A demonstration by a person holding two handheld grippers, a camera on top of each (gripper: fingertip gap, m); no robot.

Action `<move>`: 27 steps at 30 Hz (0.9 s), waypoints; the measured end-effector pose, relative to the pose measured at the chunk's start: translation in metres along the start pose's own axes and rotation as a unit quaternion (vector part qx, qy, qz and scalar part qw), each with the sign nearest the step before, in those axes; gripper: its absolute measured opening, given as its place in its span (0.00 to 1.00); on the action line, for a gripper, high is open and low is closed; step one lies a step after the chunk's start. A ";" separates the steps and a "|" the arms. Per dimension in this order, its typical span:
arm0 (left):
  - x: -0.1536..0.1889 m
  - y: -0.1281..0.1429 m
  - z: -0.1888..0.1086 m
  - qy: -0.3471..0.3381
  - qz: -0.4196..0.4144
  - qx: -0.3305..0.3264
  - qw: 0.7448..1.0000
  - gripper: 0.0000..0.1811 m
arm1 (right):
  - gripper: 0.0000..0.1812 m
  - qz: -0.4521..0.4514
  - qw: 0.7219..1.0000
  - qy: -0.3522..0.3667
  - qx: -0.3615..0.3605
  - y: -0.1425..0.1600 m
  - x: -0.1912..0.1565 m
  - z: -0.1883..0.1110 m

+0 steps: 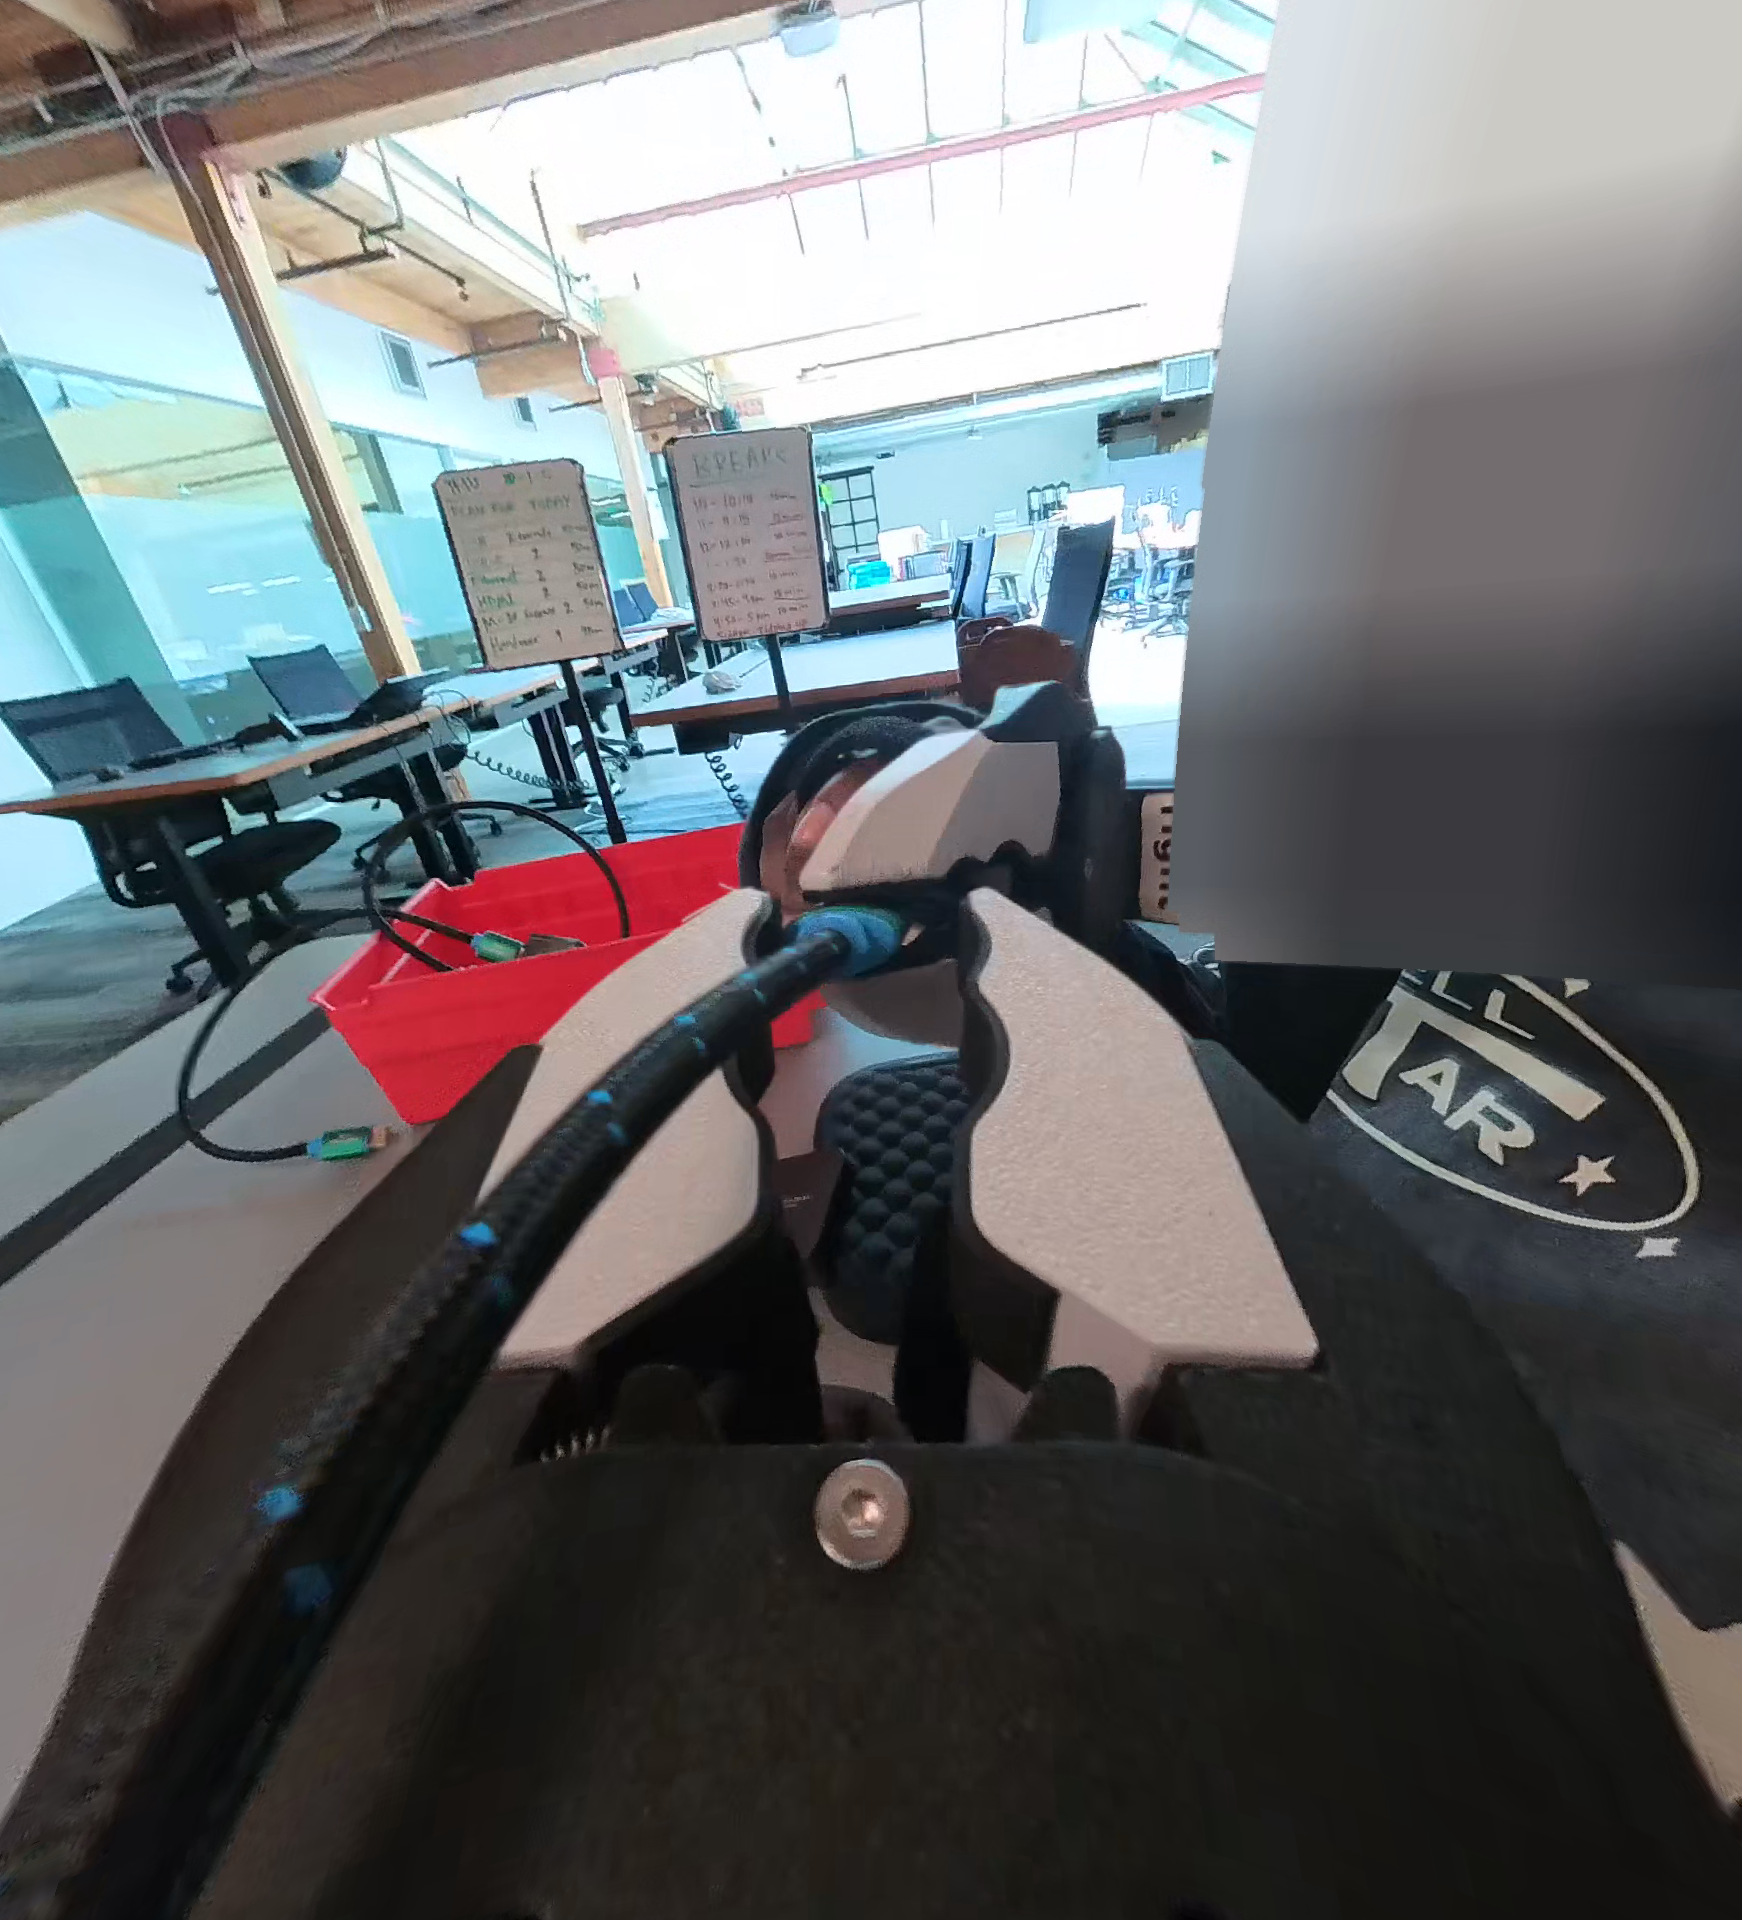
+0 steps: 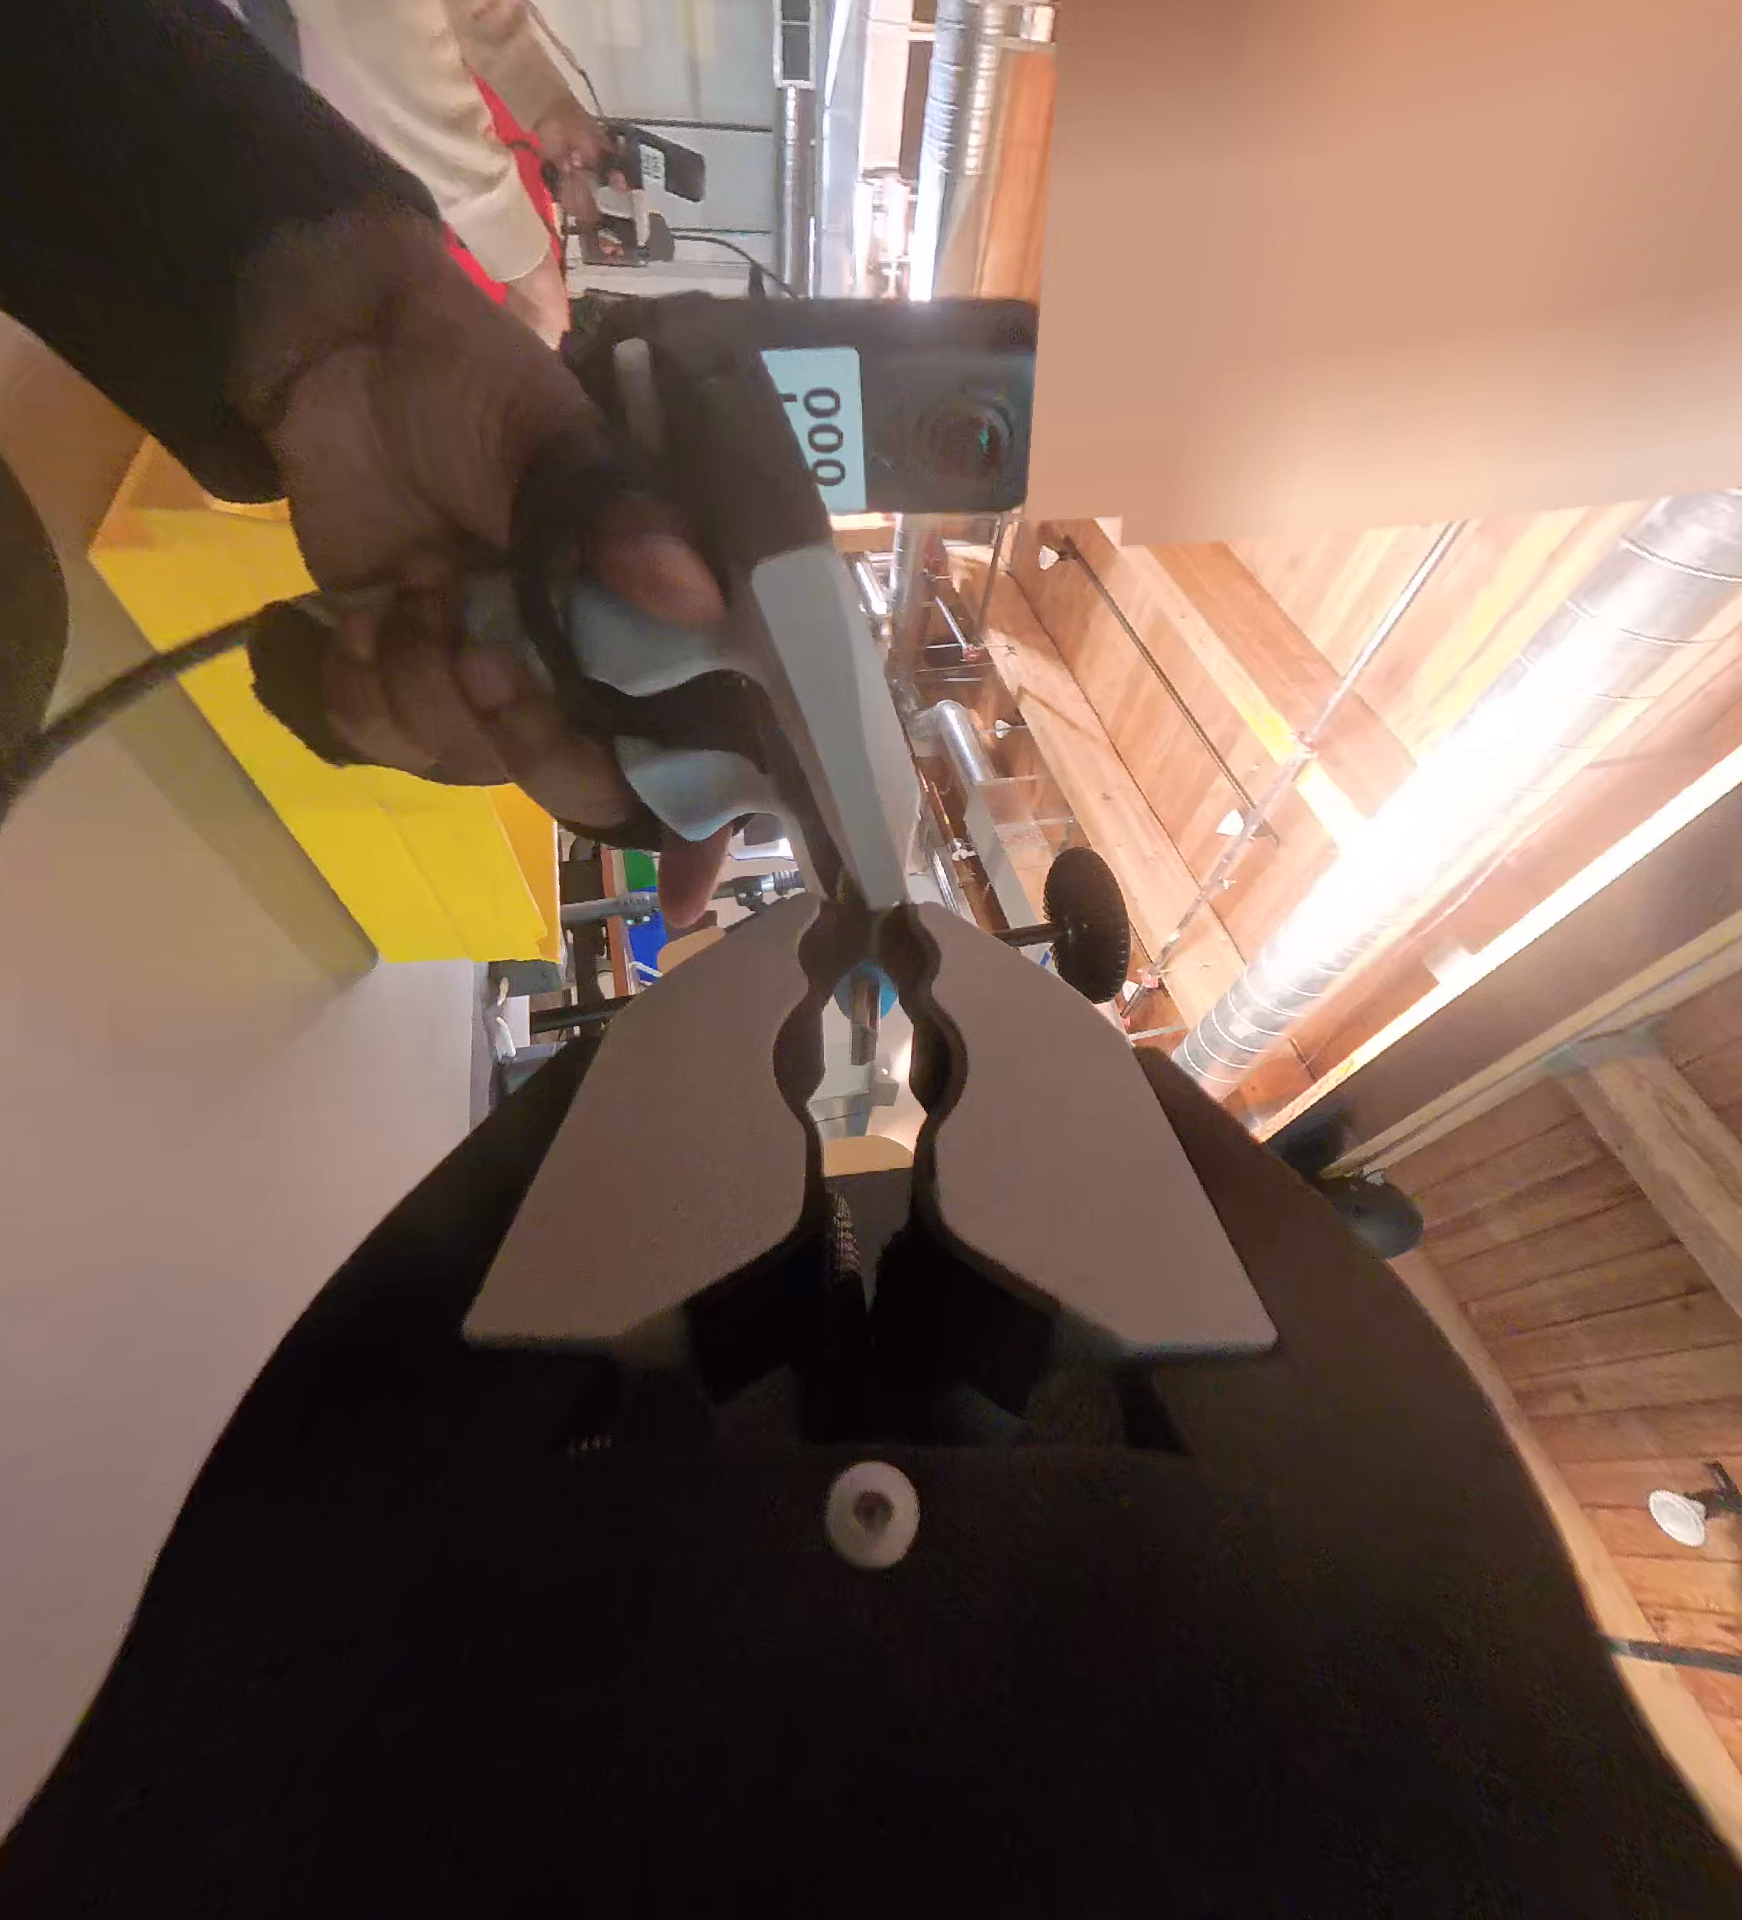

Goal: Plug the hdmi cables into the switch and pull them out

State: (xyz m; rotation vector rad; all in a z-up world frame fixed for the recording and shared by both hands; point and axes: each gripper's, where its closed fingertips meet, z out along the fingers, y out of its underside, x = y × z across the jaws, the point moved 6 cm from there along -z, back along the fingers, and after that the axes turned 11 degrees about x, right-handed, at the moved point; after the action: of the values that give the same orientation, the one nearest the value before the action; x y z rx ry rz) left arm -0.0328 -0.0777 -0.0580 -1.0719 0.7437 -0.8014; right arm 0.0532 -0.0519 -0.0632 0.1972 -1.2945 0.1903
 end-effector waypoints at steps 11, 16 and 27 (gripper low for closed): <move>-0.001 0.002 0.001 0.007 -0.027 -0.007 1.000 0.12 | 0.06 0.019 1.000 -0.015 0.005 0.000 0.001 -0.003; -0.002 -0.008 -0.006 -0.024 0.045 0.006 0.999 0.12 | 0.21 0.275 0.961 -0.039 -0.008 0.021 0.030 -0.030; -0.003 -0.025 -0.025 -0.050 0.098 0.011 0.994 0.12 | 0.62 0.653 0.613 -0.310 -0.320 0.093 -0.085 -0.133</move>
State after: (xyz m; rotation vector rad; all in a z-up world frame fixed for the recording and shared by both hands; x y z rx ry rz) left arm -0.0601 -0.0927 -0.0415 -0.9944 0.7409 -0.5831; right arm 0.1319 0.0687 -0.1762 -1.5133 -1.8904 0.9397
